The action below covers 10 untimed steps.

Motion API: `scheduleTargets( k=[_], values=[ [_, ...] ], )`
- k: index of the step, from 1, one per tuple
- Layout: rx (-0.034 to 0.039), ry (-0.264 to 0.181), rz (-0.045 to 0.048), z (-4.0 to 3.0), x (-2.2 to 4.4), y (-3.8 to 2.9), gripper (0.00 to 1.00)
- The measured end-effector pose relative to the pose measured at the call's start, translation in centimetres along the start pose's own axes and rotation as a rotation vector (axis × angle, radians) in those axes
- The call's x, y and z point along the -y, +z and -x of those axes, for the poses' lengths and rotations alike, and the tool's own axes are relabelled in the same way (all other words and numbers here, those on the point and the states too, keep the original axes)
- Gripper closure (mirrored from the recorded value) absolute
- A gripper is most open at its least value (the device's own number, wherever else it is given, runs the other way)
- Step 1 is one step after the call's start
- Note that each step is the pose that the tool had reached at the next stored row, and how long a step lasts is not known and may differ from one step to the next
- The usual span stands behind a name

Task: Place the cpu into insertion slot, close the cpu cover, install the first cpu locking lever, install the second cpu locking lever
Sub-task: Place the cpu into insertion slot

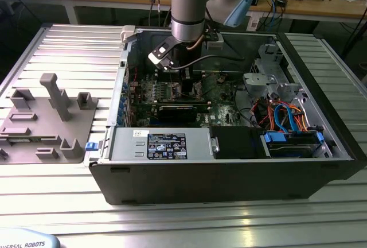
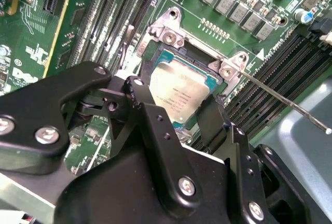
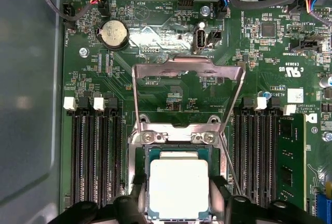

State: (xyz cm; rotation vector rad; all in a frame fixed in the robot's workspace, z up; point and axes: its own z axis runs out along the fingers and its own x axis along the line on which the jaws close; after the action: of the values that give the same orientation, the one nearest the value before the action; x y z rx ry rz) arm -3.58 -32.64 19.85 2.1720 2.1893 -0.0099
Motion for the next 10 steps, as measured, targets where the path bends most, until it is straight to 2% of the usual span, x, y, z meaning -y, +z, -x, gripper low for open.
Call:
scheduleTargets(
  k=[7, 9, 10],
  values=[
    [0.0004, 0.000, -0.0003, 0.02, 0.00, -0.10, 0.38],
    [0.0004, 0.000, -0.0002, 0.04, -0.01, -0.58, 0.38],
    [0.0003, 0.000, -0.0002, 0.06, -0.03, -1.10, 0.38]
  ],
)
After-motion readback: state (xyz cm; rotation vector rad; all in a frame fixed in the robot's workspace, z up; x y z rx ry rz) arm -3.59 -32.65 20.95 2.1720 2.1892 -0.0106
